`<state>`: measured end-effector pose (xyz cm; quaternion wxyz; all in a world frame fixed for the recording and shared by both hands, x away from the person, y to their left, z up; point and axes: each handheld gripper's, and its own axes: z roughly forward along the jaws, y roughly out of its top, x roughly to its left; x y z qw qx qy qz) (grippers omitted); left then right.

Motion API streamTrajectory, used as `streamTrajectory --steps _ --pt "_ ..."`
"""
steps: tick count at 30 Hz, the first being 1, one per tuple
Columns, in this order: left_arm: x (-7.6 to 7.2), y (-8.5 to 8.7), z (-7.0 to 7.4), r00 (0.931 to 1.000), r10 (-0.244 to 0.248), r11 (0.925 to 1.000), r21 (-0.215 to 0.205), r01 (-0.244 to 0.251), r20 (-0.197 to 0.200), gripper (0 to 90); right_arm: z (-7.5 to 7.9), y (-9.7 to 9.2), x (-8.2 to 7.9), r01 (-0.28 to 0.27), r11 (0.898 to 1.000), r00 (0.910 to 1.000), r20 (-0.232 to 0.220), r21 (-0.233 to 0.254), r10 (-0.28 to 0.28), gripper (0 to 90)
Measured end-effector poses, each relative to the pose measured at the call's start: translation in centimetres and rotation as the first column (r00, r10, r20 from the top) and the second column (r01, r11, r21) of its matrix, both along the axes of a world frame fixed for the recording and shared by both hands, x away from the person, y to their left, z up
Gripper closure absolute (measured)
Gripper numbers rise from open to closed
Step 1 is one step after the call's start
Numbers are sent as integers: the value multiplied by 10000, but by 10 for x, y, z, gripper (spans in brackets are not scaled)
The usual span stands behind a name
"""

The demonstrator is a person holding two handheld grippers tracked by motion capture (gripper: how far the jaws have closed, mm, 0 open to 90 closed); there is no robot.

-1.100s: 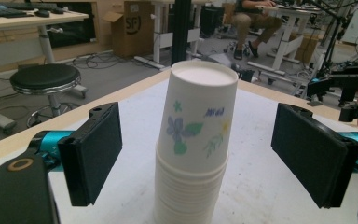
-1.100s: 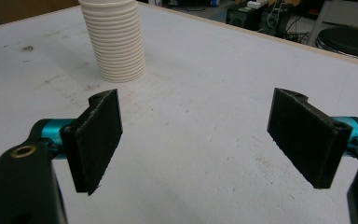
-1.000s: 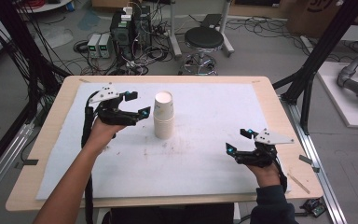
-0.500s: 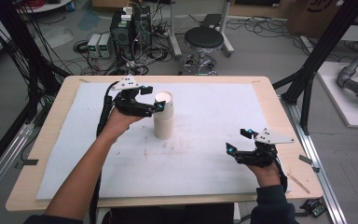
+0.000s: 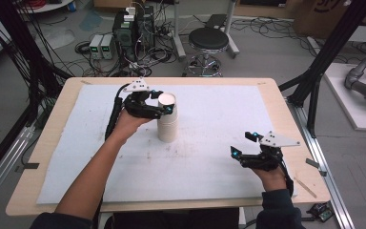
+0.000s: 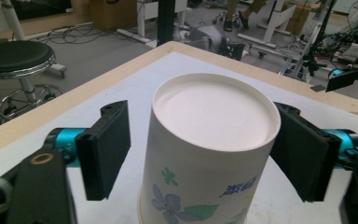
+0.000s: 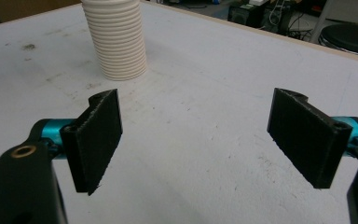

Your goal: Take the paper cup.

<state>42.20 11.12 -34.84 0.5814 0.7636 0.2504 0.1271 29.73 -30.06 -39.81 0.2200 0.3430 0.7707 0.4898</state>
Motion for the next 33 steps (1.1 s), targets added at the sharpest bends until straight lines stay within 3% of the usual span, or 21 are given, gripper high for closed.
streamTrajectory --steps 2,9,16,25,33 --pt "0 -1 0 9998 -178 9998 -1 178 45 322 0 0 0 15 10000 10000 -27 21 -15 180" --pt "-1 1 2 9997 -180 9998 -52 181 160 332 0 0 0 4 10000 10000 -15 12 -4 180" --pt "-2 6 13 9992 -153 9982 -567 174 363 337 0 0 0 0 10000 10000 -15 35 0 179" --pt "-10 14 45 9955 -293 9916 -1229 403 899 344 0 2 0 -22 10000 10000 -79 44 22 180" --pt "-21 28 63 9908 32 9854 -1691 199 1350 345 1 2 -1 -45 9998 10000 -67 174 46 179"
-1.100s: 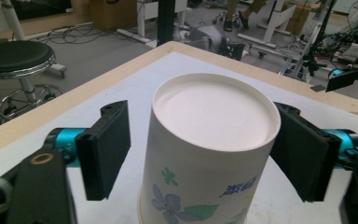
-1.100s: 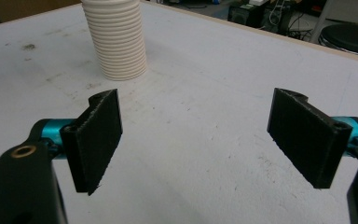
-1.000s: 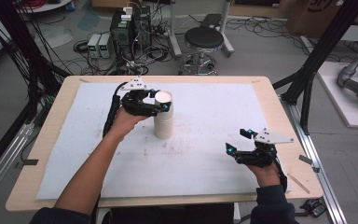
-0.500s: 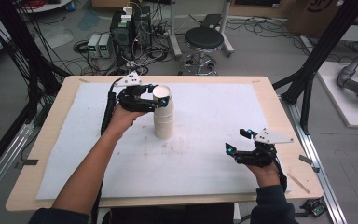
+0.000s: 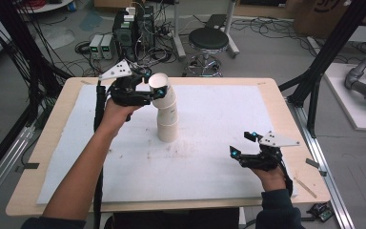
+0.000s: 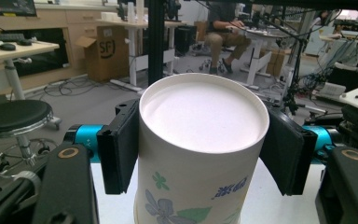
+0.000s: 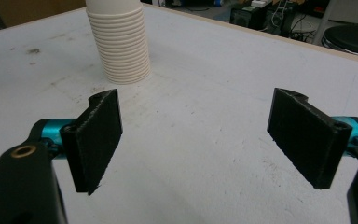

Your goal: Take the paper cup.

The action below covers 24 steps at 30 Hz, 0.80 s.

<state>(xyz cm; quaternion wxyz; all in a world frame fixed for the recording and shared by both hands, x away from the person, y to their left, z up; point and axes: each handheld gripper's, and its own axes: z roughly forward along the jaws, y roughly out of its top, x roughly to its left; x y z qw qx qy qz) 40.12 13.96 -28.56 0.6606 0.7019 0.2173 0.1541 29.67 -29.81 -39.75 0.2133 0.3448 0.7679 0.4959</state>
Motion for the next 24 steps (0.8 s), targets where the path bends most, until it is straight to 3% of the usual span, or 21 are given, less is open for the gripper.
streamTrajectory --steps 5,13,24 --pt "-5 13 6 9998 189 9994 -286 -186 109 347 0 1 0 -20 10000 10000 8 10 20 179" --pt "-13 34 6 9984 558 9981 -268 -558 -18 354 0 2 0 -26 10000 10000 11 -12 26 179" --pt "-38 66 -22 9941 942 9953 284 -928 -537 356 -1 11 5 -571 9983 9983 -73 -86 570 179"
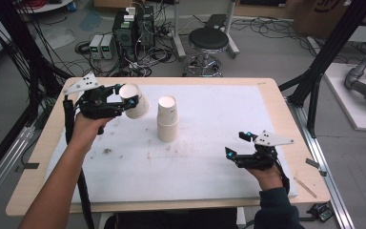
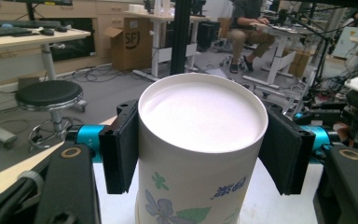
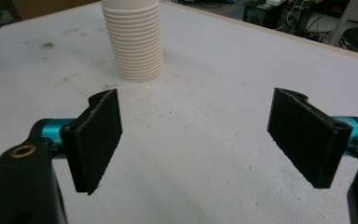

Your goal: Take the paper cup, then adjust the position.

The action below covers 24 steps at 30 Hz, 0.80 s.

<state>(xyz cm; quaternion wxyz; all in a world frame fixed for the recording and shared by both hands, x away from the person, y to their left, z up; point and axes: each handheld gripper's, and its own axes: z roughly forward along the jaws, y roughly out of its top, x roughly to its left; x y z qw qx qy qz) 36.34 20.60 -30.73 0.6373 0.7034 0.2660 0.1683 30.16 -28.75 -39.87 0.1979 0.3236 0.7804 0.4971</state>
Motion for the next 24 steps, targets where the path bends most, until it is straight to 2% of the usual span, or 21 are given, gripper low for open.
streamTrajectory --steps 3,4,9,11,14,20,24 --pt "-4 3 -5 10000 16 9999 154 -16 -36 356 0 1 1 -38 10000 10000 -4 43 38 179" --pt "-6 5 -12 10000 -17 9999 157 18 -84 356 -1 2 2 -118 9999 9999 -72 4 118 179" --pt "-12 4 -25 9997 -23 9996 272 30 -260 353 0 4 1 -240 9997 9997 -64 -58 240 179" --pt "-14 4 -27 9995 -29 9996 283 38 -305 352 2 5 -1 -275 9996 9996 -101 93 276 179" --pt "-19 2 -35 9989 -189 9991 360 205 -435 351 3 7 -1 -417 9987 9990 -116 289 420 179" --pt "-26 -2 -40 9980 -448 9982 388 466 -452 351 3 13 0 -652 9976 9977 -161 217 655 180" --pt "-34 -11 -49 9940 -972 9935 549 999 -498 352 3 17 -1 -853 9961 9961 -198 242 858 179"
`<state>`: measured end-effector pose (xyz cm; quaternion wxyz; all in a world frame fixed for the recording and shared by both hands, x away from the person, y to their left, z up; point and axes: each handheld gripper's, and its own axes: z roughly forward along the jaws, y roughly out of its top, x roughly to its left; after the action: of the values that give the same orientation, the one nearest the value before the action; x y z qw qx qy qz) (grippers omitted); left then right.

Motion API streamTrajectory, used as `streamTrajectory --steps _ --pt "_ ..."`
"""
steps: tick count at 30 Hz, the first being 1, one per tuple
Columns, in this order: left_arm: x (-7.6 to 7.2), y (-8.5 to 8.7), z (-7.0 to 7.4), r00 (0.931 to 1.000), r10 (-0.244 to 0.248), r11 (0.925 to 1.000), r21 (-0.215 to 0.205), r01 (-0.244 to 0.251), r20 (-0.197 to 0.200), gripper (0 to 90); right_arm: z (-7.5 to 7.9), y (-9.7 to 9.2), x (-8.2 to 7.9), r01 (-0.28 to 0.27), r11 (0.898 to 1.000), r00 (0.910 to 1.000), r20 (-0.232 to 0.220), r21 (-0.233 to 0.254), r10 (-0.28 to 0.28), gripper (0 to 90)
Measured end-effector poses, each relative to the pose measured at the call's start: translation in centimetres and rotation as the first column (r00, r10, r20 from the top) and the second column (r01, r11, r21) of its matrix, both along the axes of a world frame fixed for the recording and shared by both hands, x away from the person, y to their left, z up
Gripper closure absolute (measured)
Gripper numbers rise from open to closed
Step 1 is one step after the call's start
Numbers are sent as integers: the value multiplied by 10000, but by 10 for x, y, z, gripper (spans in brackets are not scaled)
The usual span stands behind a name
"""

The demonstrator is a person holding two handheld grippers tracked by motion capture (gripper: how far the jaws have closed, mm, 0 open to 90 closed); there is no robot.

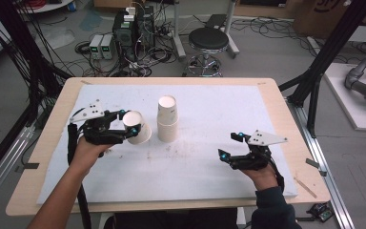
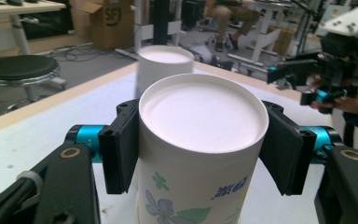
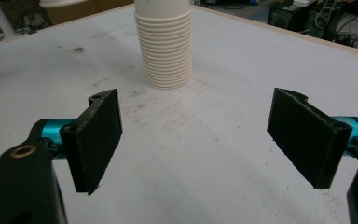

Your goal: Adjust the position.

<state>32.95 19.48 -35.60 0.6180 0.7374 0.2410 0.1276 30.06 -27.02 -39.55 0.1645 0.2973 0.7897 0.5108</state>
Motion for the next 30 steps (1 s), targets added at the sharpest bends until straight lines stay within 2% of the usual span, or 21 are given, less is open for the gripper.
streamTrajectory --steps 1,3,9,16,23,30 --pt "0 0 0 10000 0 10000 0 0 0 352 0 1 -1 -39 10000 10000 6 2 39 180" --pt "-2 -6 -5 9994 -324 9994 138 326 -115 352 0 2 -1 -105 9999 9999 62 -26 105 179" --pt "-6 -18 -13 9971 -731 9973 90 733 -201 352 0 8 -2 -440 9990 9990 68 52 439 180" --pt "-10 -29 -14 9937 -1118 9937 80 1119 -103 353 1 15 -4 -780 9968 9969 113 191 778 179" --pt "-13 -43 -14 9862 -1654 9860 211 1655 -47 356 8 35 -3 -1453 9889 9892 230 303 1447 179" --pt "-13 -55 -14 9793 -2024 9790 216 2025 -66 356 16 58 2 -2169 9757 9760 276 301 2161 179"
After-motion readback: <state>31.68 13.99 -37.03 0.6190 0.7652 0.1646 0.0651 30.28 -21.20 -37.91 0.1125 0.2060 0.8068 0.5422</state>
